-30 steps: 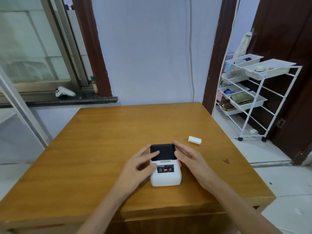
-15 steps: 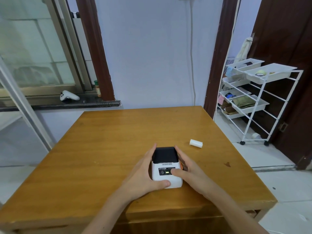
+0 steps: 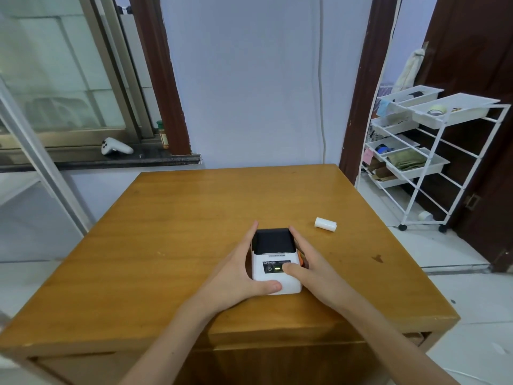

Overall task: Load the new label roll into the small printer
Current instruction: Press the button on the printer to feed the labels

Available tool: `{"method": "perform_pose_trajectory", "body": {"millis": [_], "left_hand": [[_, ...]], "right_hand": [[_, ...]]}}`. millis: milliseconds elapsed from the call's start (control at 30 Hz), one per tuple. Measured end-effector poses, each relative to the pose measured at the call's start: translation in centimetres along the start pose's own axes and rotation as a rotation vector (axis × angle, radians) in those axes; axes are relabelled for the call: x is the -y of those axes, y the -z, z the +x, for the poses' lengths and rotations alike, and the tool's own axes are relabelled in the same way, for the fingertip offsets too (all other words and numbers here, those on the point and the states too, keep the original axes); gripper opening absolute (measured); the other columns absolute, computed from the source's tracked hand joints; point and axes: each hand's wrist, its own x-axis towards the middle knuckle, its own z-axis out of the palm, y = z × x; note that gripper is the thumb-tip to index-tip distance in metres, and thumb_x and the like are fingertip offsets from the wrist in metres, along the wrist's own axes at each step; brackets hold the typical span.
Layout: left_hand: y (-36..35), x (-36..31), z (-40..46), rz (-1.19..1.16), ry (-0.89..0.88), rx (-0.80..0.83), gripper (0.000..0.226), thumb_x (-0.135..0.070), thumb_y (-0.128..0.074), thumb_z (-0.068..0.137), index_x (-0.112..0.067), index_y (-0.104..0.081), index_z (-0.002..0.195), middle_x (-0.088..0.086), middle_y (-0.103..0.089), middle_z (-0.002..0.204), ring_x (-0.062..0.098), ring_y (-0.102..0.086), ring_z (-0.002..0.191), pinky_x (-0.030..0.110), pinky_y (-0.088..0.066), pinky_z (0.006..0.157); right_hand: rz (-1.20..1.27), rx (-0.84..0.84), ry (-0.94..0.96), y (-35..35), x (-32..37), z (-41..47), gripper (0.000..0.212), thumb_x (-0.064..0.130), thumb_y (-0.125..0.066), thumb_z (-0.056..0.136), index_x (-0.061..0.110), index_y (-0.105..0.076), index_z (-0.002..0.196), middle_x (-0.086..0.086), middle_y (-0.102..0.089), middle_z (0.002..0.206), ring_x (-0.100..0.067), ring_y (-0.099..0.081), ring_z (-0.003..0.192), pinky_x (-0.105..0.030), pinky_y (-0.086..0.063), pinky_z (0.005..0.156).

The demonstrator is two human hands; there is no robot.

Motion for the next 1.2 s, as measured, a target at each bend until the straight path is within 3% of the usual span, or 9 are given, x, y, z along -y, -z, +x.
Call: {"method": "perform_pose_trajectory", "body": {"millis": [167,267,533,667,733,933,1033,1133,1200], "left_hand": [[0.1,0.1,0.2,-0.058,-0.01,0.027,0.123,-0.056,-0.087,0.057,-0.067,0.003,0.141,-0.052,-0.031,0.126,-0.033,-0.031,0.117,0.019,-0.034,0.103],[0.0,0.3,0.2,-0.091,-0.016,0.033,0.126,-0.055,-0.087,0.057,-0.061,0.001,0.147,-0.057,-0.03,0.122,-0.036,-0.03,0.115,0.017,-0.032,0.103],[0.0,0.7,0.5,-0.156,-0.045,0.043,0.122,-0.061,-0.086,0.055,-0.065,0.001,0.141,-0.05,-0.027,0.129,-0.033,-0.03,0.119,0.023,-0.03,0.111],[-0.1,0.9,0.7,-0.206,-0.07,0.03,0.125,-0.067,-0.086,0.052,-0.062,-0.002,0.145,-0.036,-0.031,0.142,-0.014,-0.036,0.133,0.026,-0.031,0.114],[-0.1,1.0,0.7,-0.212,-0.079,0.026,0.125,-0.071,-0.085,0.05,-0.063,-0.004,0.145,-0.037,-0.032,0.142,-0.006,-0.036,0.138,0.028,-0.031,0.115],[-0.1,1.1,0.7,-0.199,-0.082,0.021,0.115,-0.059,-0.085,0.057,-0.069,-0.003,0.138,-0.05,-0.027,0.133,-0.015,-0.036,0.132,0.029,-0.033,0.115],[-0.1,1.2,0.7,-0.172,-0.069,0.042,0.121,-0.06,-0.085,0.058,-0.064,0.0,0.144,-0.062,-0.032,0.119,-0.026,-0.033,0.124,0.028,-0.031,0.114],[-0.1,1.1,0.7,-0.163,-0.055,0.043,0.123,-0.06,-0.085,0.059,-0.062,0.001,0.147,-0.066,-0.026,0.118,-0.029,-0.03,0.122,0.027,-0.03,0.114],[-0.1,1.1,0.7,-0.158,-0.053,0.042,0.118,-0.059,-0.085,0.061,-0.066,0.001,0.143,-0.065,-0.026,0.121,-0.031,-0.03,0.121,0.025,-0.03,0.113]], "right_hand": [[-0.035,-0.055,0.025,-0.2,0.1,-0.3,0.086,0.034,-0.063,0.08,0.036,-0.018,0.153,0.015,-0.038,0.151,-0.006,-0.046,0.132,-0.038,-0.043,0.109],[-0.05,-0.079,0.026,-0.1,0.2,-0.3,0.086,0.035,-0.063,0.078,0.036,-0.022,0.153,0.014,-0.041,0.151,-0.006,-0.047,0.131,-0.038,-0.044,0.108],[-0.046,-0.101,0.032,0.0,-0.2,0.0,0.078,0.022,-0.065,0.087,0.034,-0.025,0.152,0.015,-0.046,0.145,0.002,-0.049,0.122,-0.018,-0.044,0.092],[0.002,-0.11,0.034,0.1,-0.4,0.2,0.071,0.019,-0.062,0.09,0.032,-0.028,0.151,0.033,-0.049,0.122,0.025,-0.051,0.101,-0.011,-0.045,0.083],[0.01,-0.106,0.03,0.1,-0.4,0.2,0.068,0.02,-0.061,0.092,0.032,-0.029,0.151,0.035,-0.047,0.119,0.03,-0.049,0.096,-0.008,-0.045,0.079],[0.041,-0.134,0.041,0.0,-0.4,0.1,0.057,0.028,-0.052,0.097,0.033,-0.032,0.151,0.01,-0.046,0.148,-0.004,-0.046,0.131,-0.021,-0.041,0.103],[0.032,-0.138,0.049,0.0,-0.3,0.1,0.053,0.033,-0.047,0.099,0.034,-0.032,0.15,0.018,-0.042,0.146,0.004,-0.043,0.127,-0.012,-0.037,0.094],[0.033,-0.151,0.047,0.1,-0.7,0.5,0.056,0.05,-0.043,0.095,0.038,-0.033,0.149,0.019,-0.036,0.153,0.0,-0.035,0.137,-0.027,-0.029,0.114],[0.068,-0.156,0.029,0.2,-1.0,0.7,0.064,0.061,-0.042,0.087,0.043,-0.034,0.147,0.02,-0.036,0.154,-0.001,-0.034,0.14,-0.039,-0.026,0.12]]}}
